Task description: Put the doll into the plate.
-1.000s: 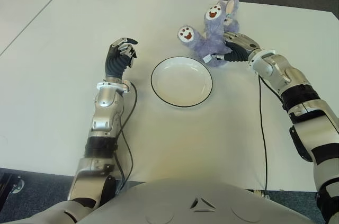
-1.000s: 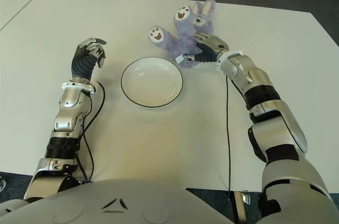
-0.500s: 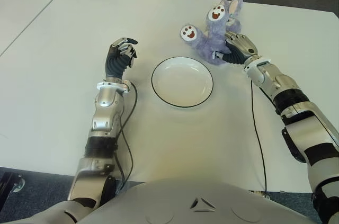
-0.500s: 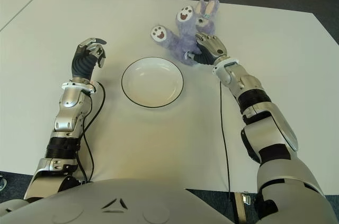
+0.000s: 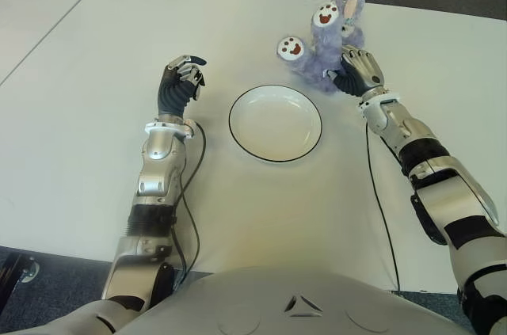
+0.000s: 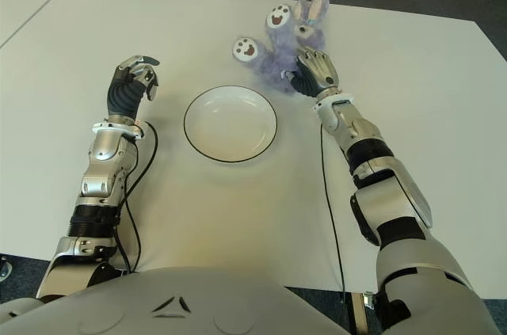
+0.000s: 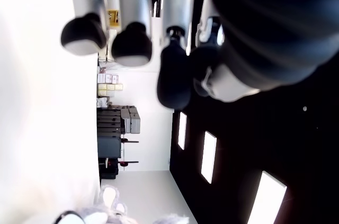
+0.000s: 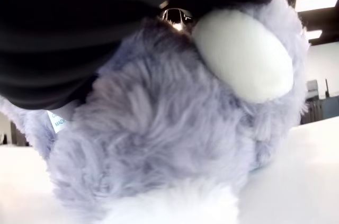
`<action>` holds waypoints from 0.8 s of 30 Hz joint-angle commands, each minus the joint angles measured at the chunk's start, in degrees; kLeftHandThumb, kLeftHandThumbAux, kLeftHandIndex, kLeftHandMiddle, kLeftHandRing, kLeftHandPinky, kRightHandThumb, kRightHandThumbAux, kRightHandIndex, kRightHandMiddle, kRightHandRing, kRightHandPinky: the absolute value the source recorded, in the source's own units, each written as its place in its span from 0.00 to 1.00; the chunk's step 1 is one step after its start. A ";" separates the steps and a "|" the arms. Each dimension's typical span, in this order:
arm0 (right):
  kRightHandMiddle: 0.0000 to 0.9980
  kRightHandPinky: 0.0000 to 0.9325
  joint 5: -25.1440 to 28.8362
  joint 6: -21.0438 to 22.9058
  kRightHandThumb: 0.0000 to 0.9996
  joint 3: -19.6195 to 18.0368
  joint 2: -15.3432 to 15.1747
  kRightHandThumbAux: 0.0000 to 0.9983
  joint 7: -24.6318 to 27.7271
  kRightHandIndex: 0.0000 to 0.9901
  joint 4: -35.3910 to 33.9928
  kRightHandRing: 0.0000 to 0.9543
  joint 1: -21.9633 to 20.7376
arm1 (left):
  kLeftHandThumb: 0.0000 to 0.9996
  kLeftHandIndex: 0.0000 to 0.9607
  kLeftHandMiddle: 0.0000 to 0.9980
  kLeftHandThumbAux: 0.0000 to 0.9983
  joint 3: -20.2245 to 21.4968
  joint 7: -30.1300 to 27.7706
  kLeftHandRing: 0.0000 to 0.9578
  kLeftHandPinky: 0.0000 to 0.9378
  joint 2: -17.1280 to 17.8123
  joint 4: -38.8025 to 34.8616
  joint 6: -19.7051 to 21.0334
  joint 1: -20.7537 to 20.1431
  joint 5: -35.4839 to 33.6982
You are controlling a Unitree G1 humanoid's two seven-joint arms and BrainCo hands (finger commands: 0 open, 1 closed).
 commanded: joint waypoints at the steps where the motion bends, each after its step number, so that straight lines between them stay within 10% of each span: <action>1: 0.50 0.50 1.64 2.32 1.00 -0.60 1.11 0.67 6.37 0.40 2.19 0.52 5.29 | 0.71 0.46 0.85 0.70 -0.31 1.17 0.89 0.92 -2.72 2.42 0.98 4.38 0.39; 13: 0.49 0.50 7.62 8.20 1.00 -7.42 1.93 0.67 8.92 0.37 -6.68 0.53 8.67 | 0.71 0.46 0.85 0.70 -0.30 1.05 0.89 0.92 -2.57 2.90 0.71 4.13 0.61; 16: 0.50 0.78 8.67 10.12 0.97 -8.99 2.11 0.66 9.92 0.38 -9.44 0.54 9.64 | 0.71 0.46 0.85 0.70 -0.27 0.88 0.89 0.91 -2.53 3.00 0.64 4.09 0.50; 24: 0.51 0.93 13.26 18.61 0.95 -15.66 3.24 0.66 13.85 0.38 -27.66 0.55 15.47 | 0.71 0.46 0.85 0.71 -0.22 0.63 0.89 0.91 -2.49 3.22 0.57 3.96 0.29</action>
